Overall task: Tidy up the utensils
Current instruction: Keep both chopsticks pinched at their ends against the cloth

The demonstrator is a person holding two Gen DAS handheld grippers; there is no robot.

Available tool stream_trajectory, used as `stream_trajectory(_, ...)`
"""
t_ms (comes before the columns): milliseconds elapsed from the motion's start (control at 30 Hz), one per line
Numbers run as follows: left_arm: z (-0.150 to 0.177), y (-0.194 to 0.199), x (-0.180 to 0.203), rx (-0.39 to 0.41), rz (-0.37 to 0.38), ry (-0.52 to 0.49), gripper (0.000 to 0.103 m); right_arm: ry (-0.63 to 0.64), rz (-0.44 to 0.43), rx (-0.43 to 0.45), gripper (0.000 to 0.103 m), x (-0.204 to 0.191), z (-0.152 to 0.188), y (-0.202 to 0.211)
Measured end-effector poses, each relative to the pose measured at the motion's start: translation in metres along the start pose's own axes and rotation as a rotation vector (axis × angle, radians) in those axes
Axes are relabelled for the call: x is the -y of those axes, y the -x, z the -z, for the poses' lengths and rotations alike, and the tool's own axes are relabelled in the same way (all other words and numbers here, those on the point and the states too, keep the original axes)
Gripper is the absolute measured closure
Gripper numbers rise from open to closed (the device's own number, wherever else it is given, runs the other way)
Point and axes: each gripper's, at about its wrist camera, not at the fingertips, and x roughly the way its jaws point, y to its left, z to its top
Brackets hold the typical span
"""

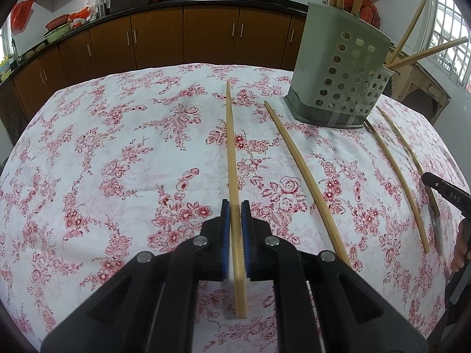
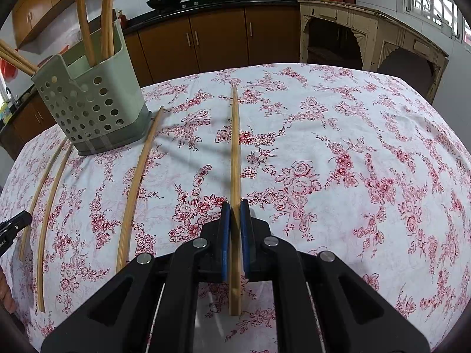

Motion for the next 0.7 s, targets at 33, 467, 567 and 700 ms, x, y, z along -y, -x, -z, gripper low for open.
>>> stream_trajectory(33,0.0,0.0,0.0,0.0,0.0,0.0,0.093,0.0,0.0,0.0,0.095,0.0,0.0,0.0)
stream_trajectory(467,0.006,0.002,0.011,-0.003,-0.028,-0.061,0.086,0.01,0.005,-0.001,0.094,-0.001,0.004,0.003)
stream_trajectory(567,0.009,0.004,0.012,-0.004,-0.031,-0.065,0.086,0.012,0.004,-0.001,0.094,-0.001,0.007,0.006)
stream_trajectory(700,0.012,0.006,0.012,-0.004,-0.036,-0.058,0.086,0.013,0.005,-0.002,0.094,0.0,0.007,0.006)
